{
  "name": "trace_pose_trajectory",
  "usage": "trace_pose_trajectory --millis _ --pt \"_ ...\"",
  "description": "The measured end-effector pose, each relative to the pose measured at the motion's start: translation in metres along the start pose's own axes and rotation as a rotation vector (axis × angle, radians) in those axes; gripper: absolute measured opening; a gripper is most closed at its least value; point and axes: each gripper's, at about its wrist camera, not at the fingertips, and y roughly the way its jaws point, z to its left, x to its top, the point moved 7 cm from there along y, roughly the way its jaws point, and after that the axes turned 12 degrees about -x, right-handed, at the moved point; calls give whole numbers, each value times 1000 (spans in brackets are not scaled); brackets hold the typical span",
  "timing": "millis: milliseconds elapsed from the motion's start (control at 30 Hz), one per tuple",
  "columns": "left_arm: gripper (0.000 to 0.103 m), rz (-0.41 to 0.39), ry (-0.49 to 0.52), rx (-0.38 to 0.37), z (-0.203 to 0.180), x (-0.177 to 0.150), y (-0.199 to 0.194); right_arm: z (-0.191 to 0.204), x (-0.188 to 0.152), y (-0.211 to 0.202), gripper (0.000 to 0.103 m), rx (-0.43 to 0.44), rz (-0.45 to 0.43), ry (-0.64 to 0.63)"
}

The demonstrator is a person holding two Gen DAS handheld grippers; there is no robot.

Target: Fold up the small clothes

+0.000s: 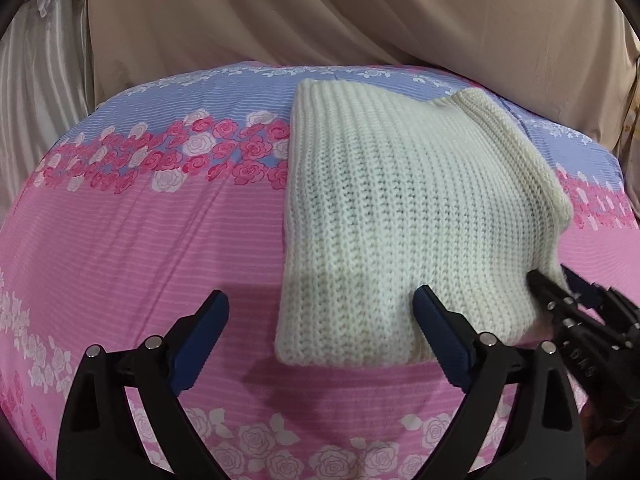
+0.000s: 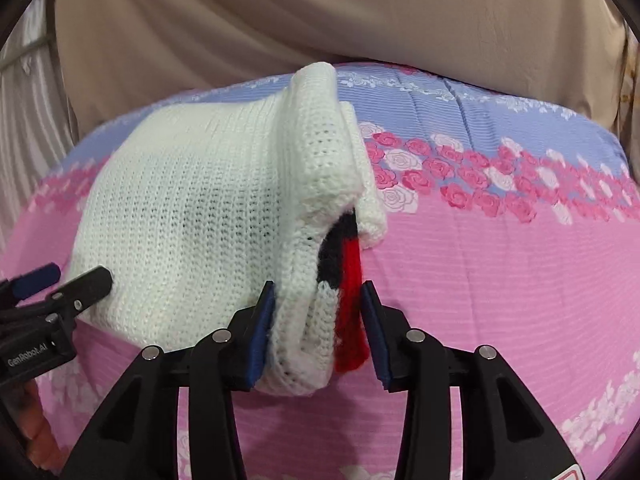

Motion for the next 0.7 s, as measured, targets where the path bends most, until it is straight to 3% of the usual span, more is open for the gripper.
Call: trace_pose_trajectory --millis 100,200,333,500,600,633,700 --pt "91 -7 17 24 -2 -3 -3 -4 3 -14 39 10 -8 23" --pt "91 -11 17 32 -2 -5 -7 -6 8 -36 39 11 -72 19" --pt "91 -19 -16 12 4 1 -10 -14 26 -43 39 28 -107 38" --pt "92 -84 -56 13 16 36 -16 -18 65 -17 39 55 -90 63" --pt "95 -79 -46 55 23 53 2 -14 73 21 40 2 -35 43" --pt "97 -61 -45 65 25 55 12 -13 70 39 49 -14 1 36" --pt "98 -43 -52 62 28 55 27 -12 67 53 53 17 17 65"
